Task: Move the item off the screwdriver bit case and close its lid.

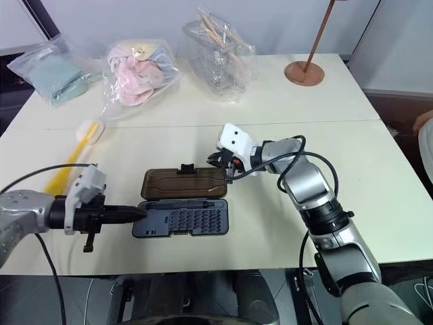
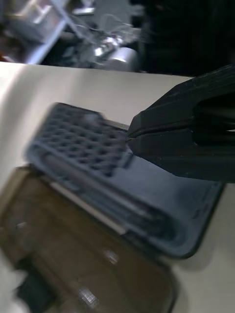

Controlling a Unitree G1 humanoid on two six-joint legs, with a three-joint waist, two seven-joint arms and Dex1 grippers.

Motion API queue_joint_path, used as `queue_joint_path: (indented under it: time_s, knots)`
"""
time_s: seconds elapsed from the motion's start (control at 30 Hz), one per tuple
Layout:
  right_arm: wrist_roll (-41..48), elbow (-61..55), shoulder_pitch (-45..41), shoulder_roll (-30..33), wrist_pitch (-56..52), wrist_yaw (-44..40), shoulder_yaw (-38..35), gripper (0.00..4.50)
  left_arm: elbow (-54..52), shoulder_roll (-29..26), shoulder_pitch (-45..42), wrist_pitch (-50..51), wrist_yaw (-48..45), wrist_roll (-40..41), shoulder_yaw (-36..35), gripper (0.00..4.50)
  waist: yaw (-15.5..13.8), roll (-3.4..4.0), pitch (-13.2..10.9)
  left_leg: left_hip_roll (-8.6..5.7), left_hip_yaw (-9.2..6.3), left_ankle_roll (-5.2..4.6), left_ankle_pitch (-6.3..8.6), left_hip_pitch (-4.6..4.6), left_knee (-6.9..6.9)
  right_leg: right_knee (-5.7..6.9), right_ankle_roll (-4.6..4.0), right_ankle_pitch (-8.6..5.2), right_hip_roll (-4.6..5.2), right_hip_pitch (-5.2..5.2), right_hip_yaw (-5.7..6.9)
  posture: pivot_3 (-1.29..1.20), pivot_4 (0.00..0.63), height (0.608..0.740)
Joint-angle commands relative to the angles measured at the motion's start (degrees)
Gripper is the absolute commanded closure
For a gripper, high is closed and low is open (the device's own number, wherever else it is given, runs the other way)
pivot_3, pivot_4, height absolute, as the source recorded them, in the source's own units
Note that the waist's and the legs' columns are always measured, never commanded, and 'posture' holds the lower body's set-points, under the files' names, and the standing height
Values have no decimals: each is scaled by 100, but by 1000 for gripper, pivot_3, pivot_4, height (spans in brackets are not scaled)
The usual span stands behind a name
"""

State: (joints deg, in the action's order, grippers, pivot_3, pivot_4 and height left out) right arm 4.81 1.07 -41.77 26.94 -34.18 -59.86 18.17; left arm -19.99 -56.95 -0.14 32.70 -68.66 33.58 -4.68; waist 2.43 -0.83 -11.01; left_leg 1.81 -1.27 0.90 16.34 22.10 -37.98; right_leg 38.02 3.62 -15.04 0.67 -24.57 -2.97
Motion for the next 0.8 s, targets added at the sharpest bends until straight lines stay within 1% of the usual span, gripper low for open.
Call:
queue_joint_path:
  time_s: [0.03,0.23,0.33,0.37,0.63,0.7,0.8]
  knots:
    - [-83,538,-306,-110,389,-215,263,4217,102,38,63,-652,-43,-577,277,4500,12,0,0,0,0,0,0,2,0,0,1,0,0,-1,0,0,150,737]
    - [-230,1571,-672,-372,819,-334,443,4217,173,180,171,-893,-15,-793,441,4500,13,0,0,2,3,-1,0,27,1,4,20,12,-3,-30,0,0,150,737]
    - [-316,1934,-836,-523,1044,-235,408,3382,138,208,249,-919,-7,-825,473,4500,13,0,0,2,4,-1,0,27,1,4,21,12,0,-29,0,0,150,737]
    - [-328,2014,-872,-548,1089,-246,404,2899,131,216,267,-928,-4,-842,476,4500,13,0,0,2,3,-1,0,27,1,4,21,12,-1,-29,0,0,150,737]
    - [-323,2241,-1014,-603,1252,-356,325,2899,150,228,324,-997,38,-926,499,4500,13,1,0,2,3,-1,0,27,1,5,21,13,0,-28,0,0,150,737]
    - [-102,2100,-1157,-622,911,-439,147,2899,154,239,321,-984,64,-926,498,4500,13,2,-1,2,3,-1,0,27,1,5,21,13,0,-28,0,0,150,737]
    - [-230,2273,-1227,-606,1078,-491,240,2899,141,254,317,-971,82,-932,537,4500,18,3,-1,2,2,-1,0,26,1,7,21,13,0,-29,0,0,150,737]
